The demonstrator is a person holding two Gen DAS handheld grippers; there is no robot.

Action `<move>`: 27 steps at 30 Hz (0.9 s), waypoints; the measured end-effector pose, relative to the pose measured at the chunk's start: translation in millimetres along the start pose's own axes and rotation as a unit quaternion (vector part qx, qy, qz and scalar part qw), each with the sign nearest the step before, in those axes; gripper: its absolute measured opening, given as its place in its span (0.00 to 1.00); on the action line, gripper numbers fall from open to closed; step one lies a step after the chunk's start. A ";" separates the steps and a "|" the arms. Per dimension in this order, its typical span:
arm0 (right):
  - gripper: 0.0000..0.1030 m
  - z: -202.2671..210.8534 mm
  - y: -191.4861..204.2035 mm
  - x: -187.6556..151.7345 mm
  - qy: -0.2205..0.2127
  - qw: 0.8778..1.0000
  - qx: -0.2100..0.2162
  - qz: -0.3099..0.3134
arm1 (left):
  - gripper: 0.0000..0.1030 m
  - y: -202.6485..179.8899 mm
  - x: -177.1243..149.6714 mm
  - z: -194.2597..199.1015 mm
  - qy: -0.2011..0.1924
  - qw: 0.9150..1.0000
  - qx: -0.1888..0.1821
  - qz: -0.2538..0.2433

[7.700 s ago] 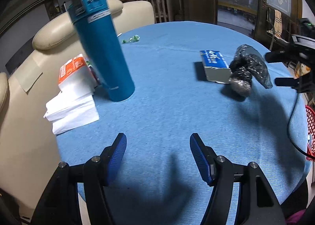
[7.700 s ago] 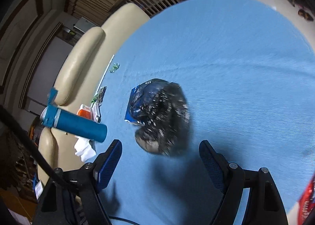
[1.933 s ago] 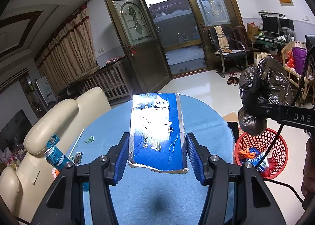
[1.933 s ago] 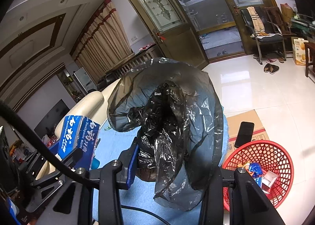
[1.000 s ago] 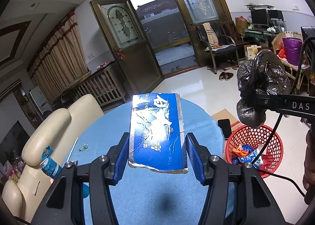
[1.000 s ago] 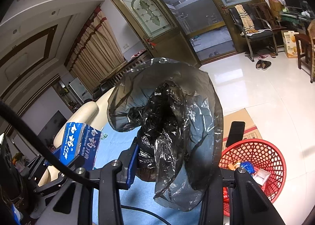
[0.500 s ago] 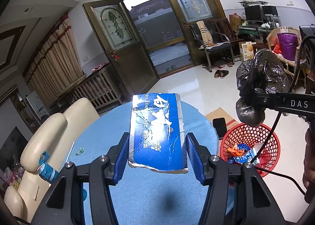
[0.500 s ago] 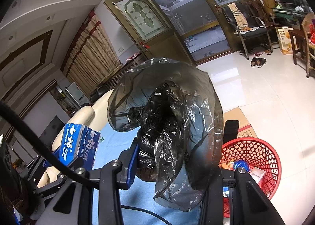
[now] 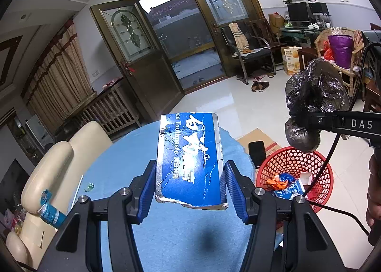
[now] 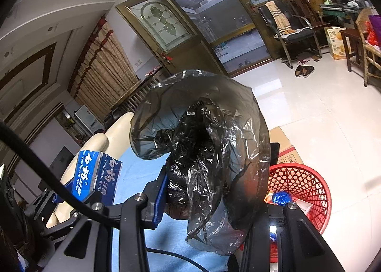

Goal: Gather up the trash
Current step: 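Carry the black bag and toothpaste box toward the red wastebasket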

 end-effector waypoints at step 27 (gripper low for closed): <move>0.42 0.8 -4.9 5.3 -0.007 0.999 -0.027 -0.045 | 0.57 -27.2 15.0 -26.7 0.014 0.999 -0.035 -0.022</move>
Point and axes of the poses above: each gripper's, at about its wrist camera, not at the fingertips, and z roughly against the way its jaws point, y to its left, x to its top, the point moved 9 cm from there along -z, roughly the way its jaws point, and after that the axes turned 15 degrees about -z, right-handed, at the moved point
